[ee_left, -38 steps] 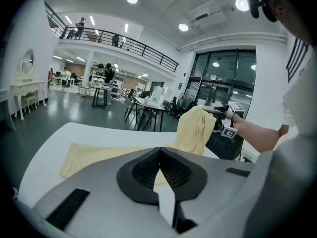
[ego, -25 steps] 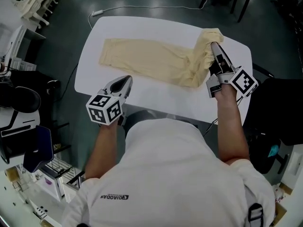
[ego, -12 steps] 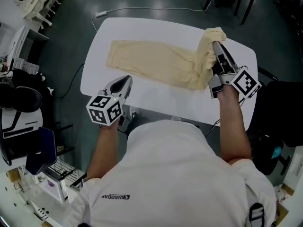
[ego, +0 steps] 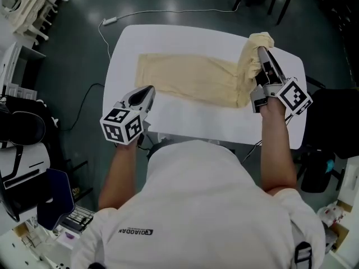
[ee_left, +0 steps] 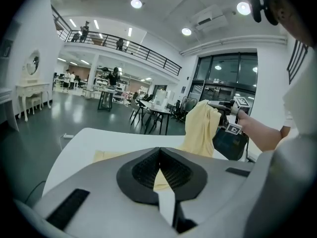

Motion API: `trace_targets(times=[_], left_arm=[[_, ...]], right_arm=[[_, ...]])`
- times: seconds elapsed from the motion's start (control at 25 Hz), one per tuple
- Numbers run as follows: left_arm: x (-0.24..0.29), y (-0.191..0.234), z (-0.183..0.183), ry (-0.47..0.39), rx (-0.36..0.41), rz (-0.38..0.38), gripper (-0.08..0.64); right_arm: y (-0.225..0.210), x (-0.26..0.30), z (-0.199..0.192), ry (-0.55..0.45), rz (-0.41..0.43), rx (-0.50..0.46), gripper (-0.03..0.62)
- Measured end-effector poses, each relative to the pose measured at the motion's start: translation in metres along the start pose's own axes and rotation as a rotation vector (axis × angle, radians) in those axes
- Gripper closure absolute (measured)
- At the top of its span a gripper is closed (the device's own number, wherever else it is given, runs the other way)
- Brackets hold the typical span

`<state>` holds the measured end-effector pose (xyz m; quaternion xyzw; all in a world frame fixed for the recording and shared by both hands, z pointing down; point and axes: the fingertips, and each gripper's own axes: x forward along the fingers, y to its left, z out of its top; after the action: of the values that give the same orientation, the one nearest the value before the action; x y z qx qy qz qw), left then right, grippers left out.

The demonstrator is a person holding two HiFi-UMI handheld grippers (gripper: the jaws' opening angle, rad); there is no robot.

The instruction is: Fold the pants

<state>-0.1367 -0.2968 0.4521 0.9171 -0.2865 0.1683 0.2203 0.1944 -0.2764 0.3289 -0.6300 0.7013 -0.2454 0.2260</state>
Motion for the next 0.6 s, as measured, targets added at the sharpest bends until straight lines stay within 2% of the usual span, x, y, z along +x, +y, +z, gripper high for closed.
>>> trace_targets(times=[0.44,0.6], left_arm=[[-0.003,0.064,-0.001,0.027,-0.018,-0.093,0.532],[-0.015,0.086,0.004,0.028,0.004,-0.105,0.532]], right_arm=[[0.042,0.044,-0.039,0.020,-0.104,-0.076,0.532],[0.062,0.063,-0.059,0.026,-0.115,-0.091,0.532]])
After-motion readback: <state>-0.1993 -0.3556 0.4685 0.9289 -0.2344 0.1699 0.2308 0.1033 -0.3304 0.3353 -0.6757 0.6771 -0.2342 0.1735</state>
